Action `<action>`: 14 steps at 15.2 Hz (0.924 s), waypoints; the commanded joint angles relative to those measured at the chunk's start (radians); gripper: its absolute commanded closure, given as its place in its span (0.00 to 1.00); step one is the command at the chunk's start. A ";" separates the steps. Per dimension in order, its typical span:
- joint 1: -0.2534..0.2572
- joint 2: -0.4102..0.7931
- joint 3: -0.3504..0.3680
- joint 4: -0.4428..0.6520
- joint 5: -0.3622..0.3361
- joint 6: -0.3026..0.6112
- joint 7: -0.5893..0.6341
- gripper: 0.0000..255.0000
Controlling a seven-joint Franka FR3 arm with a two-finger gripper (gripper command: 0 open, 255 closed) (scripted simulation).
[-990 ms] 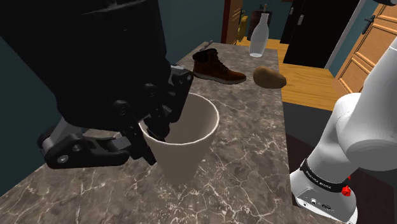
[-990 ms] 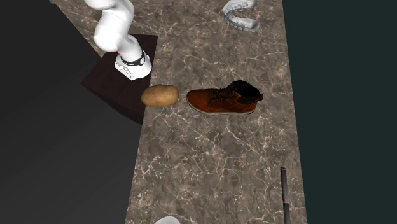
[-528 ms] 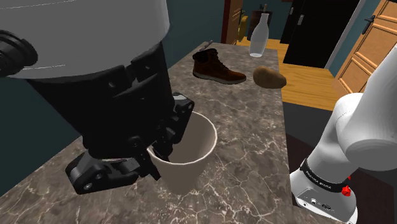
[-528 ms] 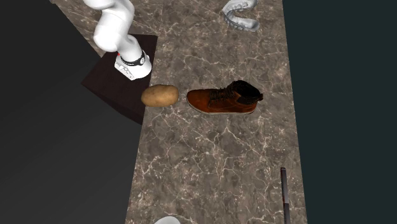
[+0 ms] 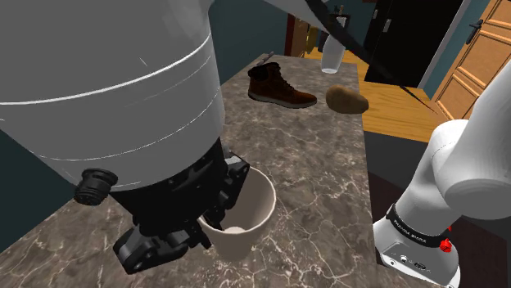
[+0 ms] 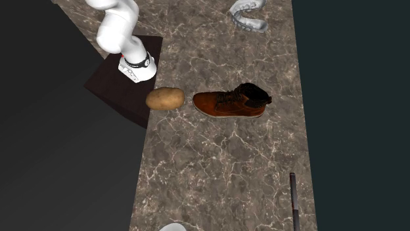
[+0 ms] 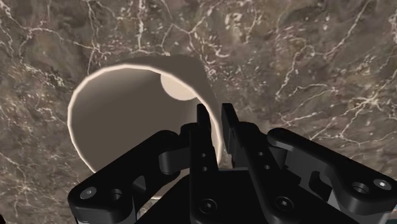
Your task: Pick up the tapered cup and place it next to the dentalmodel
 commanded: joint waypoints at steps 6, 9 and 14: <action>0.002 0.003 0.003 -0.037 -0.003 0.039 0.009 1.00; 0.002 0.003 0.003 -0.037 -0.003 0.039 0.009 1.00; 0.002 0.003 0.003 -0.037 -0.003 0.039 0.009 0.00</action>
